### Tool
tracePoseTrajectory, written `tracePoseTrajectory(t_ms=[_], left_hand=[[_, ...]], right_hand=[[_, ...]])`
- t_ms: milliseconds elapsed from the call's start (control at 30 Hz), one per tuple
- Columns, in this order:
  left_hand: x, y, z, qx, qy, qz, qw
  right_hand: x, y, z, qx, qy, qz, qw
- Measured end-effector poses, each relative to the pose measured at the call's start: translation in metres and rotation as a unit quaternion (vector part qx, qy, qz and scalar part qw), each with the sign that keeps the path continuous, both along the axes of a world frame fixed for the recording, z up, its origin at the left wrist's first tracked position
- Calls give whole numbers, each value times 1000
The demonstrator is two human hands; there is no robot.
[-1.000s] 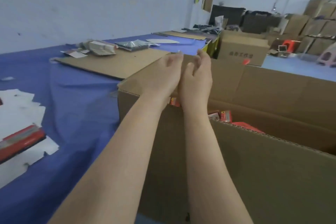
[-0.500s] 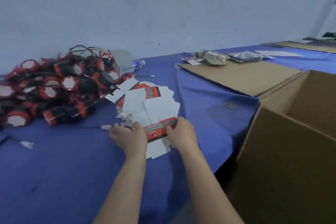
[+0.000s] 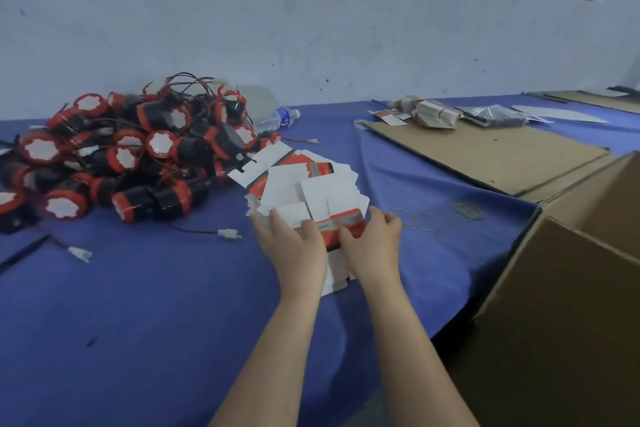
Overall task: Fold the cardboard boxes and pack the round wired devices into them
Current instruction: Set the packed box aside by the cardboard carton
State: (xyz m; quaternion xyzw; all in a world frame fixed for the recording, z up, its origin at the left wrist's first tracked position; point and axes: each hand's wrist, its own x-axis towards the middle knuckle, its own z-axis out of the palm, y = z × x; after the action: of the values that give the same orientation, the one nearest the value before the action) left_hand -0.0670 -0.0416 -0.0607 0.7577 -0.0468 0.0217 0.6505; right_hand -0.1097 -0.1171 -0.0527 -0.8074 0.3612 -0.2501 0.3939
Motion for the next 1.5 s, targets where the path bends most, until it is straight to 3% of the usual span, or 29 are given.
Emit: tracePoseTrajectory(t_ms=[267,400,567,667,900,967,1067,1200,1267,1333,1500], left_hand=[[19,31,36,-83,-255,70,961],[54,73,47,-117,-212,109,964],[95,136,39,-127,-166,187,960],[111,161,32,-143,-151,177,962],[118,189,1,-150,-132,123,972],[123,194,-2,-168,-103,120,973],[123,199,0,-184,-94,106,973],[124,203,1,-186,-101,85,974],[121,201,4,-158,-82,-5,984],[116,192,2,-138,-64,-66,986],[108,178,-1,-143,-112,-67,981]], right_hand=[[25,36,32,-44,-228,35,972],[63,75,47,8,-283,141,949],[108,123,39,-35,-249,291,923],[130,149,28,-17,-226,350,909],[152,180,-17,157,-173,481,845],[155,180,-21,142,-169,471,854],[160,169,-21,121,-229,359,897],[161,143,-14,334,-257,229,877],[159,138,-12,392,-234,227,860],[159,139,-14,385,-217,237,865],[155,142,-8,388,-156,297,858]])
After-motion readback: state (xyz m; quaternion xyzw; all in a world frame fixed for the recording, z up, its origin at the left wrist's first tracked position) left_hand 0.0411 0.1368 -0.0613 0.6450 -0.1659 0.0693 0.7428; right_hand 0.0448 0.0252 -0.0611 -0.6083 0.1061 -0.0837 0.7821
